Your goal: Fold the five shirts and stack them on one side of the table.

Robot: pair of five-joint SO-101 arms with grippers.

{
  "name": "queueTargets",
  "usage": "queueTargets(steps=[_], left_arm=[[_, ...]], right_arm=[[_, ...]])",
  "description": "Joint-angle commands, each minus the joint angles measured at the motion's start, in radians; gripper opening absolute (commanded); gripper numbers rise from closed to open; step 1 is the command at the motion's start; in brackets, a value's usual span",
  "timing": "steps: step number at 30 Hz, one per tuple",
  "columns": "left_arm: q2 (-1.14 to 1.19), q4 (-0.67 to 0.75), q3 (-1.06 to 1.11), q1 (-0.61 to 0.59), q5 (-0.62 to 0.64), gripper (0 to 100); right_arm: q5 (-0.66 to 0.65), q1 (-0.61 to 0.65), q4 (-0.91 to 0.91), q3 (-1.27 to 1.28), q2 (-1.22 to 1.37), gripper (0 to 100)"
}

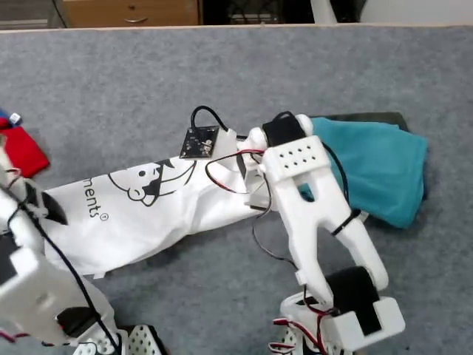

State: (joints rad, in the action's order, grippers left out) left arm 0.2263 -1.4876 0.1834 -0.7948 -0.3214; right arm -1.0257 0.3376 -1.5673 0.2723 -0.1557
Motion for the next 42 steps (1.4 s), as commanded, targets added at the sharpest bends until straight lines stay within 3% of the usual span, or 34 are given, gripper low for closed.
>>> queueTargets(steps=[1, 6, 10, 16, 21, 27, 33, 37, 42], left_arm=[[0.091, -0.038, -0.093, 0.025, 0.037, 24], [0.172, -0.044, -0.143, 0.013, 0.101, 24], [0.175, -0.048, -0.143, -0.008, 0.071, 24], [0.109, -0.255, -0.272, -0.042, -0.051, 24], [0.084, -0.255, -0.300, -0.067, -0.091, 24], [0.279, -0.164, -0.286, -0.068, -0.064, 24], [0.454, -0.158, -0.351, -0.056, -0.035, 16], [0.459, -0.180, -0.378, -0.048, -0.040, 3], [0.445, -0.242, -0.470, -0.061, -0.040, 3]], right_arm=[[0.008, 0.015, 0.014, -0.004, -0.050, 1.4], [0.008, 0.011, 0.006, 0.001, -0.070, 1.4], [0.008, 0.011, 0.006, 0.002, -0.085, 1.4], [0.008, 0.011, 0.009, 0.002, -0.088, 1.4], [0.009, 0.012, 0.012, 0.002, -0.088, 1.5], [0.009, 0.009, 0.006, 0.002, -0.090, 1.5], [0.011, 0.009, 0.006, 0.002, -0.090, 1.5], [0.011, 0.009, 0.011, -0.001, -0.090, 1.5], [0.011, 0.011, 0.015, -0.030, -0.090, 1.5]])
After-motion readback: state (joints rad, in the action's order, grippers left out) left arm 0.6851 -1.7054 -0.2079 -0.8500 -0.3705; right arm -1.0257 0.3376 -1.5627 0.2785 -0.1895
